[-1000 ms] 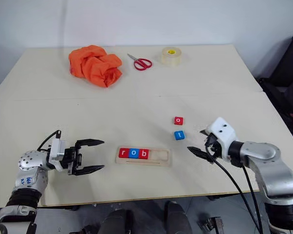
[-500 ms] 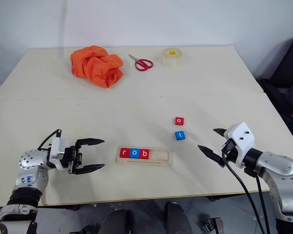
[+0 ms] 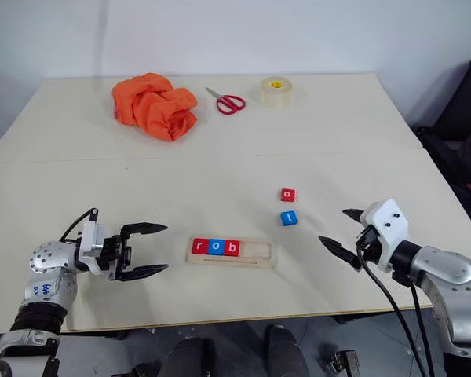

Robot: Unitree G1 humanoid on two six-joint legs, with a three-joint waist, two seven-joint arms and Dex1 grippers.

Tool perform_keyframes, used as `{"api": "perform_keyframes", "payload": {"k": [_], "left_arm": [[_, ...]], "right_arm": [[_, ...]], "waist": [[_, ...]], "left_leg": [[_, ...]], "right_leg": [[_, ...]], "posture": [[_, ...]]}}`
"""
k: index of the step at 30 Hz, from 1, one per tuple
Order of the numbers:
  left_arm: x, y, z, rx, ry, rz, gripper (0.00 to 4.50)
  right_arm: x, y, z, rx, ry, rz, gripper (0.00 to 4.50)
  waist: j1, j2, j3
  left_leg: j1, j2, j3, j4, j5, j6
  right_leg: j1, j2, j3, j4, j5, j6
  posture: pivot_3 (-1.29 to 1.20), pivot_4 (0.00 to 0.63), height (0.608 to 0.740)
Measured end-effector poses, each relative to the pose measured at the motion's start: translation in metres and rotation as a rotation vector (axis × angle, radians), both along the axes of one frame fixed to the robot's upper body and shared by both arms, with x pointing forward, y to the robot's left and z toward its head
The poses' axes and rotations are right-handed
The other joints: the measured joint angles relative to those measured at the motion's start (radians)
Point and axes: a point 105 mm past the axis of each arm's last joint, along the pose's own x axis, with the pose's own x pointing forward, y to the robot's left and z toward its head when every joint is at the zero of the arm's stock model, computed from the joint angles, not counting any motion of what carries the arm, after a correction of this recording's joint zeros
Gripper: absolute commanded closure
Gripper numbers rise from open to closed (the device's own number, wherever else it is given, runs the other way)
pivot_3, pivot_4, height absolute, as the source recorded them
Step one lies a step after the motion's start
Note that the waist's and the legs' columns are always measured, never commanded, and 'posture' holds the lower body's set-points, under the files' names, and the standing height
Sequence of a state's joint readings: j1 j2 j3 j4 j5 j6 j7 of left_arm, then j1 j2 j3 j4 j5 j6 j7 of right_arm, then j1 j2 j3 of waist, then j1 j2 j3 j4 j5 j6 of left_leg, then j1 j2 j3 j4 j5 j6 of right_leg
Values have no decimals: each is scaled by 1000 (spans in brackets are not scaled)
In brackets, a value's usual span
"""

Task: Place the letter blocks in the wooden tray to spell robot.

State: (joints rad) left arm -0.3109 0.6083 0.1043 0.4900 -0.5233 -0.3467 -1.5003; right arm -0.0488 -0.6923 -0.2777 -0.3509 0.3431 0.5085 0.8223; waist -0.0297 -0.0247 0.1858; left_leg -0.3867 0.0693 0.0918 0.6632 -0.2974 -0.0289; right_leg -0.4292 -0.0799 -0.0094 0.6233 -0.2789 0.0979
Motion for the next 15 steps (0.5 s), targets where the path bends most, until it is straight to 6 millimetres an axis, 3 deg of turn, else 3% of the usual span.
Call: {"api": "perform_keyframes", "payload": {"k": [8,15], "left_arm": [[-12,0,-5,6,8,-6,0],[-21,-3,-7,7,15,-14,0]], "right_arm": [[51,42,-7,187,0,-167,59],[75,62,-16,240,37,-291,59]], "waist": [[0,0,0],[1,0,0]], "left_leg": [[-1,0,0,0,0,0],[-2,0,0,0,0,0]], "right_leg": [[-1,0,0,1,0,-1],[-2,-1,0,0,0,-1]], "posture": [[0,150,740],[0,150,740]]}}
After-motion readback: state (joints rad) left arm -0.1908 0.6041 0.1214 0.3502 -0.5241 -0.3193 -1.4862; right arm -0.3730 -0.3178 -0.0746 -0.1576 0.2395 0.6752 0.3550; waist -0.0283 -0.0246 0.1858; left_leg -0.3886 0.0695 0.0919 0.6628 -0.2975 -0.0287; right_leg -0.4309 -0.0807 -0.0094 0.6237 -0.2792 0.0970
